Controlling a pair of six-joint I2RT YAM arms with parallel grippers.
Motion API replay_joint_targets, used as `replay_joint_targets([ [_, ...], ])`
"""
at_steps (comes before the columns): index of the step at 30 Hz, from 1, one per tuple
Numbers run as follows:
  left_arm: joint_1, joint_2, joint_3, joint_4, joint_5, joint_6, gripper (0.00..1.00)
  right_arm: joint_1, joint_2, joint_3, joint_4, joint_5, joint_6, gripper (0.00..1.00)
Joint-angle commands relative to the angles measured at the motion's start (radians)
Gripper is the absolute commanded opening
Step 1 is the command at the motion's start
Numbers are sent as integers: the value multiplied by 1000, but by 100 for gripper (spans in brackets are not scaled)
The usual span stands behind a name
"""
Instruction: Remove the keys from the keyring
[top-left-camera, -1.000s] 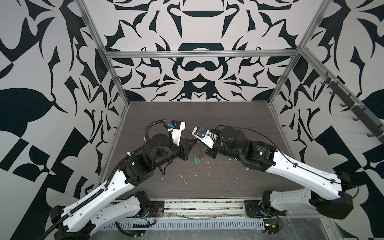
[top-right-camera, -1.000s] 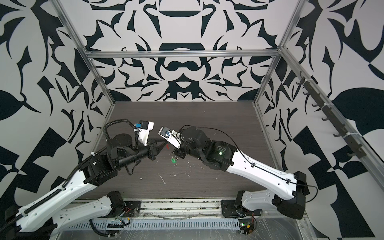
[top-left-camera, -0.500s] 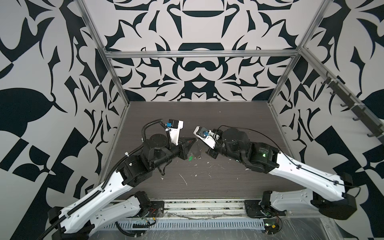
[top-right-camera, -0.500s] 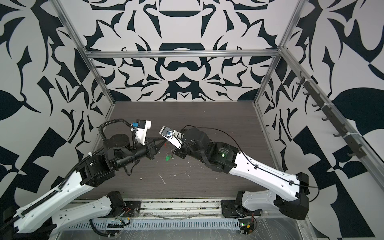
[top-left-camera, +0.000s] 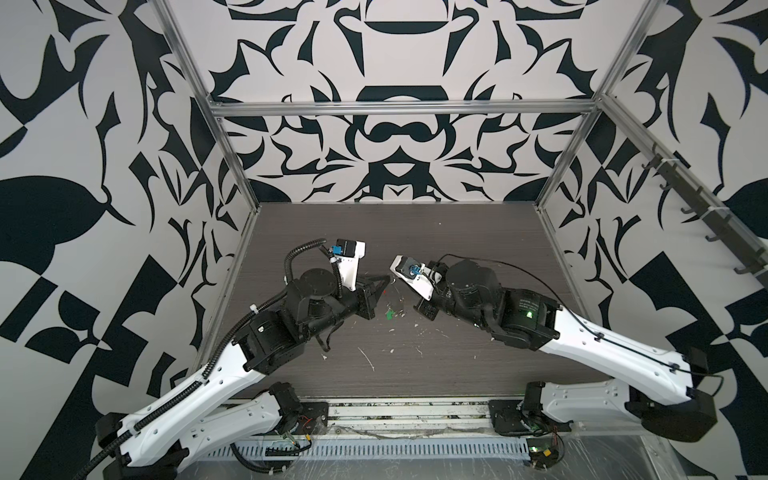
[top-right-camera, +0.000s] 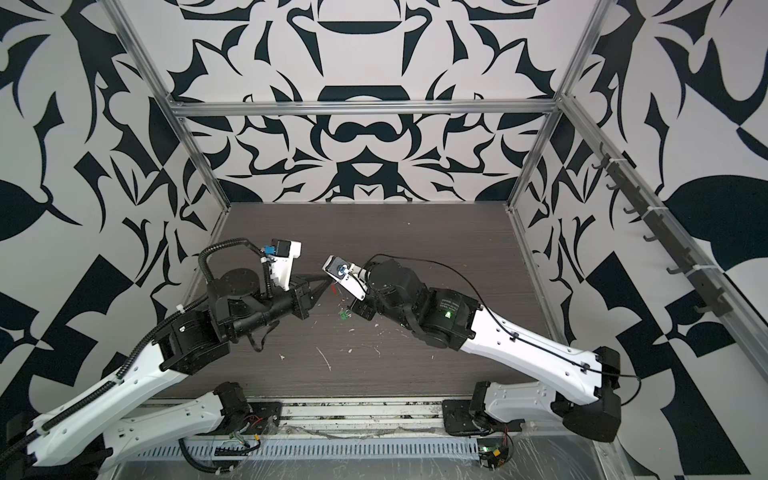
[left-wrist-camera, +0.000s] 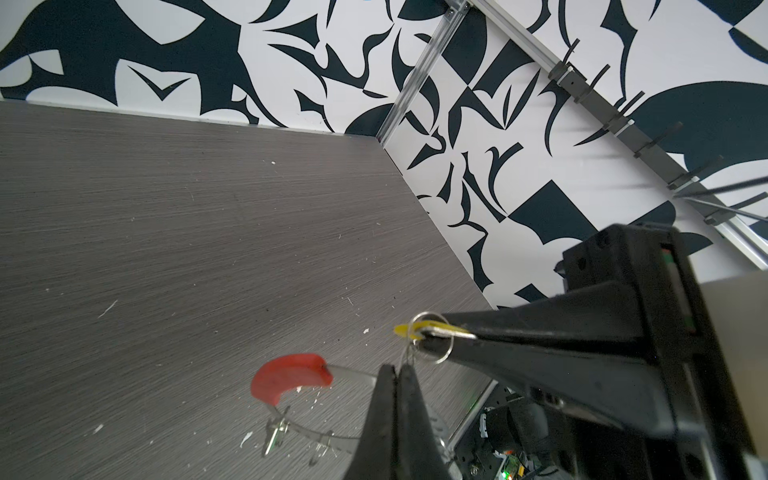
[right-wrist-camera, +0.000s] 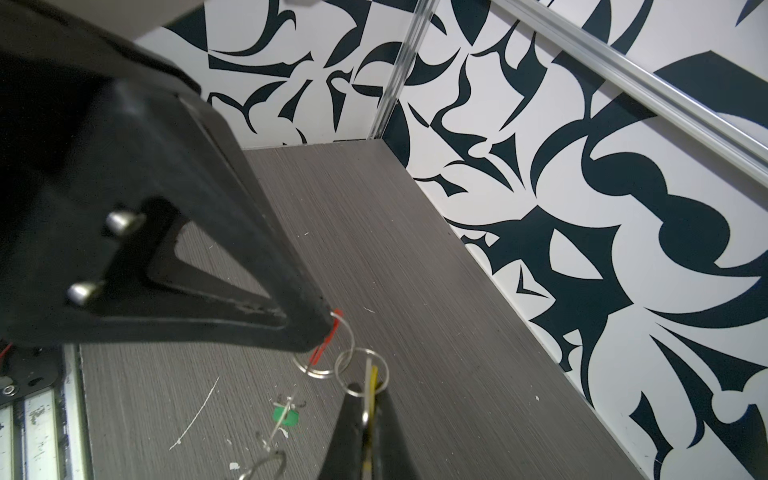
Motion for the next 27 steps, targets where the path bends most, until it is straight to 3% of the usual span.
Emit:
replay_joint_targets([
  [1, 10, -18, 12, -96, -102, -13, 0, -3, -71, 9, 78, 63, 30, 0],
  [11, 10, -92, -59, 20, -139, 37, 0, -2, -91, -59, 93, 6, 115, 0],
  [20, 10, -191, -236, 353, -162, 183, 0, -3, -93, -174, 172, -118, 241, 0],
  [27, 10, -193, -326, 578, -88, 274, 0, -3, -91, -244, 241, -182, 289, 0],
])
